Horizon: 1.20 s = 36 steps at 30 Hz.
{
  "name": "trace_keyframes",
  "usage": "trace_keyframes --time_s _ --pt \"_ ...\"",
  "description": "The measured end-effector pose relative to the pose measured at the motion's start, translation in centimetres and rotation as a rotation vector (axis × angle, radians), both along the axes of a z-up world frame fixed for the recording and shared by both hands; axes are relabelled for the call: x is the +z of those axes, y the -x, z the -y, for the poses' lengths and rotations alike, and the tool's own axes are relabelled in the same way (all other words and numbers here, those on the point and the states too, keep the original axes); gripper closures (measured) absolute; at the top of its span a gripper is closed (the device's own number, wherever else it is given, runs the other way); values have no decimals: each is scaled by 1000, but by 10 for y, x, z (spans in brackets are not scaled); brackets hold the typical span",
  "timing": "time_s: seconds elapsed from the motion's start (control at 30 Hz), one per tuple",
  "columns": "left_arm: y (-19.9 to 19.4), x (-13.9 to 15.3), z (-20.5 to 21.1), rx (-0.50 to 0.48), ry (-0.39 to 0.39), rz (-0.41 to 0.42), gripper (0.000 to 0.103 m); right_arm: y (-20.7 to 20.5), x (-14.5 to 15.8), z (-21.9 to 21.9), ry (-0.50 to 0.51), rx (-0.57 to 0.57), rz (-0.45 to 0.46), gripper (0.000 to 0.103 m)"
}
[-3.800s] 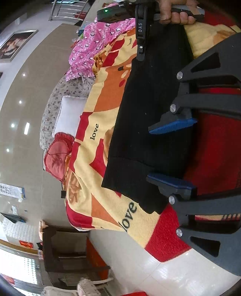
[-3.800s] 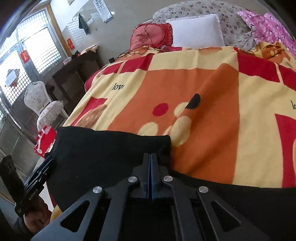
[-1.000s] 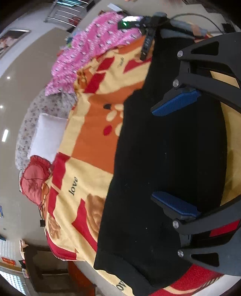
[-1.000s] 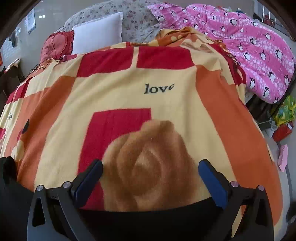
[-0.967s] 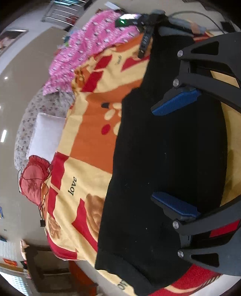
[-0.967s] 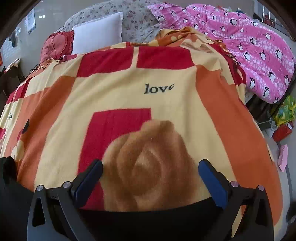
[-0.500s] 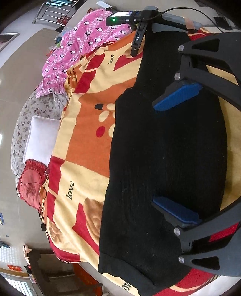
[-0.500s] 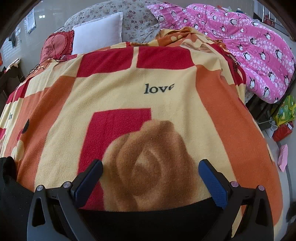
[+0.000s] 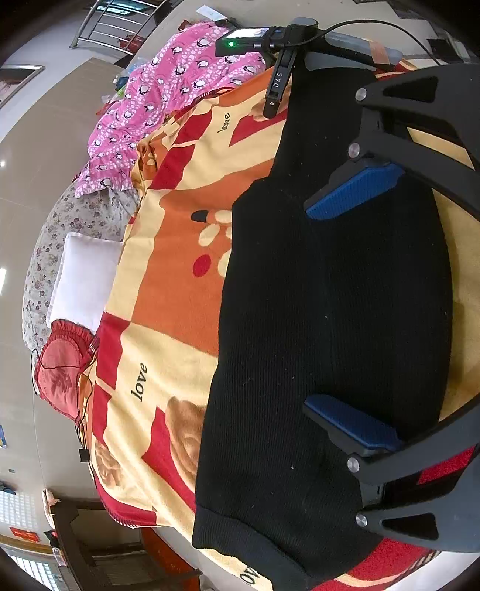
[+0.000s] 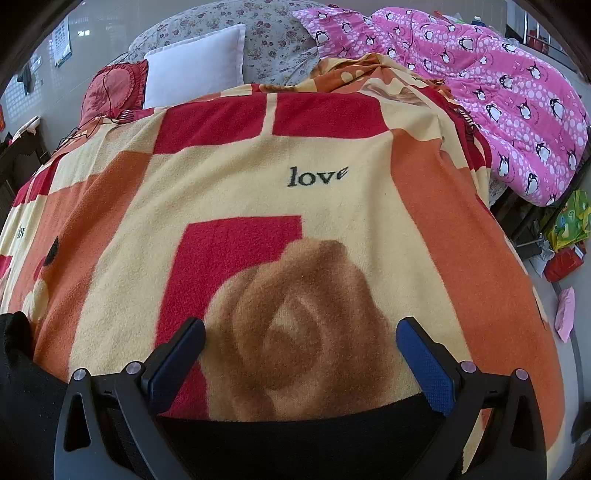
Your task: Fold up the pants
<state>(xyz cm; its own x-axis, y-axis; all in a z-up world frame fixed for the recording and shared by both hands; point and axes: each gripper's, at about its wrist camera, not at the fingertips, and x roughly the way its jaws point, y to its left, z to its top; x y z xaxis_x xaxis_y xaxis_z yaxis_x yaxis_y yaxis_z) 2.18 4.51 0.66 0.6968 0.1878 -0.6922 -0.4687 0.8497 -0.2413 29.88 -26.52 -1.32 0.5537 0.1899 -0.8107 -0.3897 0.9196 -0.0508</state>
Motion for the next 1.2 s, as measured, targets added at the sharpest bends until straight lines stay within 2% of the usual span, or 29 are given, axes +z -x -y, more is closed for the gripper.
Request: trace_keyframes --time_s 1.2 --pt "2 1 0 -5 12 11 6 0 0 0 0 0 0 1"
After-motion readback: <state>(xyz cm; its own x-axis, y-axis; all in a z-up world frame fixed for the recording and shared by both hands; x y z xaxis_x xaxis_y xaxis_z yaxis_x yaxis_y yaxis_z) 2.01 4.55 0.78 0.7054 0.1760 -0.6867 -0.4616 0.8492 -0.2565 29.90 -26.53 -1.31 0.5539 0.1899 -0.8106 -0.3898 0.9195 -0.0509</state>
